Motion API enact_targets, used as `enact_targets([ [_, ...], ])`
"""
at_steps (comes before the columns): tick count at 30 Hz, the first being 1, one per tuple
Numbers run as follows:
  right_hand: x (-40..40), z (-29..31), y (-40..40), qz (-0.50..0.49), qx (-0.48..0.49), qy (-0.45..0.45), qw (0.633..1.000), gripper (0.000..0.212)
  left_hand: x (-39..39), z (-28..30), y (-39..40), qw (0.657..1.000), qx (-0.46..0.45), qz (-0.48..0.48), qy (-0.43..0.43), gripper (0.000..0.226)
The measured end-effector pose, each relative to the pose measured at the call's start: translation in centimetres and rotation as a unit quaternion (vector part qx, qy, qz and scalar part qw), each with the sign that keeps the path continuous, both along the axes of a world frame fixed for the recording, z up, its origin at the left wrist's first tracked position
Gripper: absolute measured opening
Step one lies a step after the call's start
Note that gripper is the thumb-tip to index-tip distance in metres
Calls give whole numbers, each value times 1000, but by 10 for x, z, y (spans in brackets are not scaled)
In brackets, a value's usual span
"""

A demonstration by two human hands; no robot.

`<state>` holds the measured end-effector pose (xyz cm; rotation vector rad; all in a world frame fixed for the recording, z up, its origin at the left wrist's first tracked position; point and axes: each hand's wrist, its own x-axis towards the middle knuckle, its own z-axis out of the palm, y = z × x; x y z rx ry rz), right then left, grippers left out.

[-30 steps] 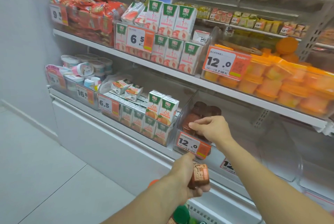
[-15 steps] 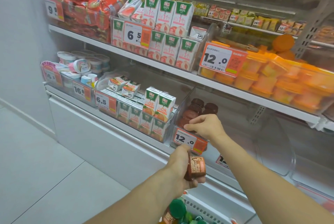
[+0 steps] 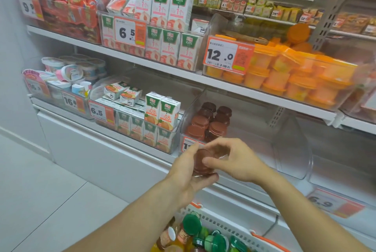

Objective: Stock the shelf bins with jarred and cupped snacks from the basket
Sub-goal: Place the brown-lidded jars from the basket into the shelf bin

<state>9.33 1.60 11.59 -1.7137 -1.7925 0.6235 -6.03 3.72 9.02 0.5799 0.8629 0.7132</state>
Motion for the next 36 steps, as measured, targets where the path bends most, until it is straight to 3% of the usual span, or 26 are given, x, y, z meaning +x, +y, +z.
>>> enact_targets([
  [4,4,2,-4,-49,-48,211,975,20,-1,5,1,999,16,6,32,21],
  [10,5,0,-3,-75,10,139,987,36,4,8,2,999,28,-7,43,36],
  [13,11,2,-1,-106,42,226,967,32,4,7,4,999,14,5,42,48],
  [16,20,0,5,-175,69,286,939,31,-1,4,3,998,-32,-26,56,42],
  [21,31,-13,22,-262,99,148,949,41,-8,-7,3,989,-37,-74,120,38],
  [28,27,-21,35,-248,95,15,964,33,-3,-14,3,985,-27,-89,149,38],
  [36,29,-23,41,-228,43,5,973,24,9,-23,5,980,-18,-114,165,39],
])
